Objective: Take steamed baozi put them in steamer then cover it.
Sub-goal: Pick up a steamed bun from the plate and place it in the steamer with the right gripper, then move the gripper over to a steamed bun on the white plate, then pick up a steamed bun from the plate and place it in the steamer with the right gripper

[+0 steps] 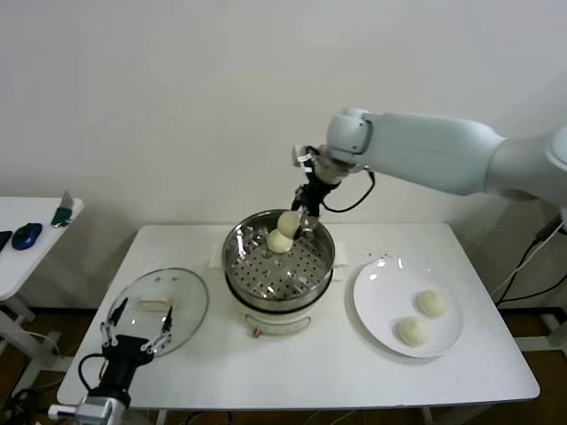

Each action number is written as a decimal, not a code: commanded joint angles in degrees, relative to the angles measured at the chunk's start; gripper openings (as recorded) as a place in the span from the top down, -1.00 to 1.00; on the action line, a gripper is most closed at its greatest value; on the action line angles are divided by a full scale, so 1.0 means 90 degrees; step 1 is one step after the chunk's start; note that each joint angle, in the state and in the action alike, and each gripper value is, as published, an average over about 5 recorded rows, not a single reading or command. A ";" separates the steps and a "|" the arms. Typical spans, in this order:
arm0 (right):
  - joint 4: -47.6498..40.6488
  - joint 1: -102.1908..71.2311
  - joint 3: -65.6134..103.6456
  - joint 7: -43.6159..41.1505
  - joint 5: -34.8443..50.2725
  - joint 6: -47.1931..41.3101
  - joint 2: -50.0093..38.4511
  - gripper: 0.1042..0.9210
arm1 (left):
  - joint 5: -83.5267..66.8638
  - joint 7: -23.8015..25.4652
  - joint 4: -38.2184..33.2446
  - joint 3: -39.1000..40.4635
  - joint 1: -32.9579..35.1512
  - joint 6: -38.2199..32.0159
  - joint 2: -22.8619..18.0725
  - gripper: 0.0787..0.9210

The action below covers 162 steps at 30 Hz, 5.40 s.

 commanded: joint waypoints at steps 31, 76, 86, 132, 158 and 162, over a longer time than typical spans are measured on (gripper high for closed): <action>-0.1548 -0.1122 -0.0284 -0.0152 -0.0639 0.0119 0.1837 -0.76 | -0.0415 0.0004 0.0017 -0.0245 -0.0251 0.0102 0.0003 -0.77; 0.2131 -0.1852 0.0074 -0.0463 -0.4236 0.0508 -0.4545 -0.76 | -0.0348 -0.0058 -0.0121 -0.0189 -0.0060 0.0264 -0.0308 -0.77; 0.1757 -0.2554 0.0581 -0.0384 -0.4442 0.0543 -0.4246 -0.76 | -0.0350 -0.0040 0.0010 -0.0211 -0.0071 0.0245 -0.0292 -0.77; 0.1703 0.0031 -0.0300 -0.0995 -0.4474 0.2750 -0.2916 -0.47 | -0.0293 -0.0024 0.0104 -0.0186 -0.0077 0.0214 -0.0277 -0.77; 0.1607 -0.0051 0.1051 -0.1523 -0.5914 0.5211 0.0409 -0.47 | -0.0280 -0.0063 0.0036 -0.0206 0.0083 0.0227 -0.0205 -0.77; 0.1376 -0.0532 0.1262 -0.1515 -0.6442 0.5515 0.0748 -0.47 | -0.0302 -0.0067 0.0036 -0.0231 0.0115 0.0232 -0.0163 -0.77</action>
